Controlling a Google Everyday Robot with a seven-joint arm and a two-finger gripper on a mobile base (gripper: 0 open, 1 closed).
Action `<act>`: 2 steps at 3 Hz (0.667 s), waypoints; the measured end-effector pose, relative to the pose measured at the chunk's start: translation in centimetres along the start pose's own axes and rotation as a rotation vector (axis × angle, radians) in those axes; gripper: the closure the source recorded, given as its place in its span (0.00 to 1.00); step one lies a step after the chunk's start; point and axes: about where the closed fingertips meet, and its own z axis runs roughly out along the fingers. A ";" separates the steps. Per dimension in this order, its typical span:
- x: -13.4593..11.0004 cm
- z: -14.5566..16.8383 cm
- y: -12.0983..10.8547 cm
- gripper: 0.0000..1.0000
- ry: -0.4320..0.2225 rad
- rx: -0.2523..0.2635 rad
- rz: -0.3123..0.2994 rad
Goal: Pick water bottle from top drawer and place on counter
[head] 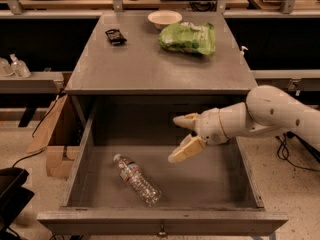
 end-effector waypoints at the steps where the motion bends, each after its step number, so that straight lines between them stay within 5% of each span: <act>1: -1.1 1.7 1.7 0.00 0.228 0.024 0.043; 2: -1.9 3.6 3.8 0.00 0.354 0.059 0.062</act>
Offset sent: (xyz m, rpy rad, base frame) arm -0.0511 0.0704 -0.0032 -0.4797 0.2050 -0.1943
